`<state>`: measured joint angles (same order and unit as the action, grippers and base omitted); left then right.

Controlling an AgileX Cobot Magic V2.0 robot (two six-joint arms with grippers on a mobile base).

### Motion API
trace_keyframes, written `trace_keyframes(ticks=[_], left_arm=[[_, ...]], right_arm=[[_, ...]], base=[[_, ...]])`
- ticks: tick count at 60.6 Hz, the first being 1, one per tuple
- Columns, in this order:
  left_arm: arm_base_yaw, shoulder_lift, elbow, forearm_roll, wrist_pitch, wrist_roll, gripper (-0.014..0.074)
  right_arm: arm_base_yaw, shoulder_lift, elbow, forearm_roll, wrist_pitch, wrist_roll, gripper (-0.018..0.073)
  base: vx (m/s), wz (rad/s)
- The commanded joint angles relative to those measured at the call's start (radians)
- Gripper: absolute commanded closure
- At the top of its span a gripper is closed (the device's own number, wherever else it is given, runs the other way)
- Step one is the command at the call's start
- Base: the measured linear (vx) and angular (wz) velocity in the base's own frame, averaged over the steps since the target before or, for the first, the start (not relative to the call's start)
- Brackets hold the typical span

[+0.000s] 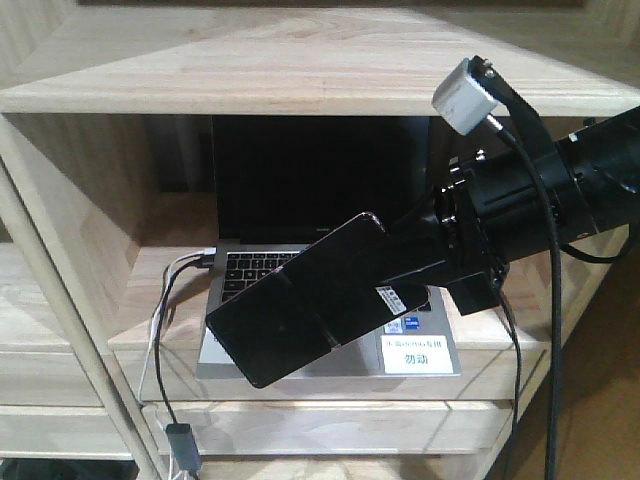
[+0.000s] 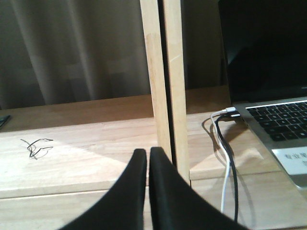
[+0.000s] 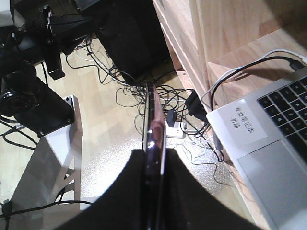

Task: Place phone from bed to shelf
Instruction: 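Approach the shelf and hold the phone above the laptop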

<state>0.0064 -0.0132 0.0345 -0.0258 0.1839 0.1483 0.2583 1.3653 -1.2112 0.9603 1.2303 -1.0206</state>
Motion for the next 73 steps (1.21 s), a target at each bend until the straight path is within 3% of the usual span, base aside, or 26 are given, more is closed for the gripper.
trace_keyframes(ticks=[1, 73], left_arm=[[-0.006, -0.013, -0.022, -0.009, -0.072, -0.006, 0.0595], [-0.006, -0.013, -0.022, -0.009, -0.072, -0.006, 0.0595]], right_arm=[[0.001, -0.036, -0.027, 0.078, 0.054, -0.004, 0.0561], [0.001, -0.036, -0.027, 0.078, 0.052, -0.004, 0.0561]], base=[[0.07, 0.01], [0.01, 0.0]])
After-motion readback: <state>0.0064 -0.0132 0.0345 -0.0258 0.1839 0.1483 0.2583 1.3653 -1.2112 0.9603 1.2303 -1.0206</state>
